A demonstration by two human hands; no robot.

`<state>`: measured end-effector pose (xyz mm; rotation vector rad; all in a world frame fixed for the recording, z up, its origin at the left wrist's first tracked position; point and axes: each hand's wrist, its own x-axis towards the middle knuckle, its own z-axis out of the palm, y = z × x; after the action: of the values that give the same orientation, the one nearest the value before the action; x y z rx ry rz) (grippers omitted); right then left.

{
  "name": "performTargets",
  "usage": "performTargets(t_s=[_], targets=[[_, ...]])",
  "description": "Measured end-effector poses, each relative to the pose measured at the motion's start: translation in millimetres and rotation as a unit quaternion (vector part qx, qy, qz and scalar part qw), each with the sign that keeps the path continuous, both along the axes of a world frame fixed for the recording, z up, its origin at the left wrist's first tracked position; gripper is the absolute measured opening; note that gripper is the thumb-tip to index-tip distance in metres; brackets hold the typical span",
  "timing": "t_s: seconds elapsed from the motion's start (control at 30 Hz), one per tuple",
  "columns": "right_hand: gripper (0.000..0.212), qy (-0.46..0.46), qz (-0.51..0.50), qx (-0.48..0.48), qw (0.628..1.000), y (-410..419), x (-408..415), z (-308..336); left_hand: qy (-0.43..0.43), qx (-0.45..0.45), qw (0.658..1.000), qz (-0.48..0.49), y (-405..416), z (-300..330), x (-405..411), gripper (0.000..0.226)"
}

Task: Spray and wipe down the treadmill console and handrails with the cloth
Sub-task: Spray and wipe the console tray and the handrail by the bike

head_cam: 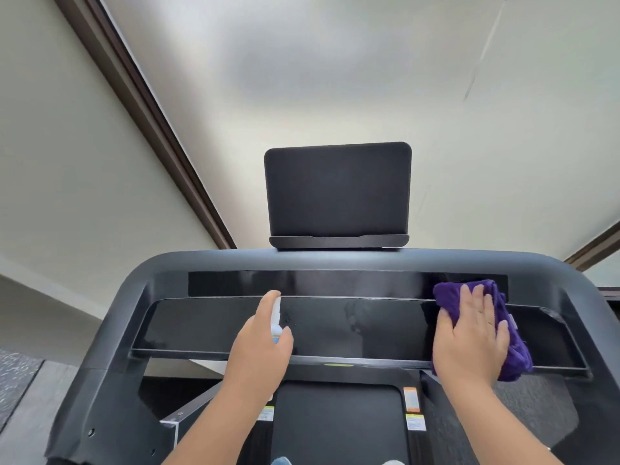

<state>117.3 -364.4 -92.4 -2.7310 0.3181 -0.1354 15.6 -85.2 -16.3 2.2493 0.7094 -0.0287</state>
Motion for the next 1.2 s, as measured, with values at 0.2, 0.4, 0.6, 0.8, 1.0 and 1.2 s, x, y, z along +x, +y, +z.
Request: performTargets(t_s=[0.2, 0.4, 0.6, 0.8, 1.0, 1.2], targets=[[0.063, -0.001, -0.154, 0.09, 0.984, 75, 50, 21, -0.035, -0.025, 0.999, -0.021, 24, 0, -3, 0.074], [0.065, -0.059, 0.156, -0.004, 0.986, 173, 14, 6, -0.046, -0.012, 0.998, -0.047, 42, -6, -9, 0.071], [0.067, -0.019, 0.259, -0.071, 0.963, 157, -80, -16, -0.053, -0.026, 0.994, -0.094, 40, -12, 4, 0.075], [0.066, 0.016, 0.101, -0.034, 0.994, 81, -70, -9, -0.037, -0.055, 0.993, -0.1, 53, -15, -1, 0.07], [0.064, 0.08, -0.201, 0.07, 0.974, 60, 29, 25, -0.034, -0.027, 0.995, -0.094, 74, -7, -12, 0.066], [0.067, 0.036, -0.115, 0.089, 0.989, 165, 45, 36, -0.033, -0.061, 0.996, -0.06, 89, -6, -17, 0.066]])
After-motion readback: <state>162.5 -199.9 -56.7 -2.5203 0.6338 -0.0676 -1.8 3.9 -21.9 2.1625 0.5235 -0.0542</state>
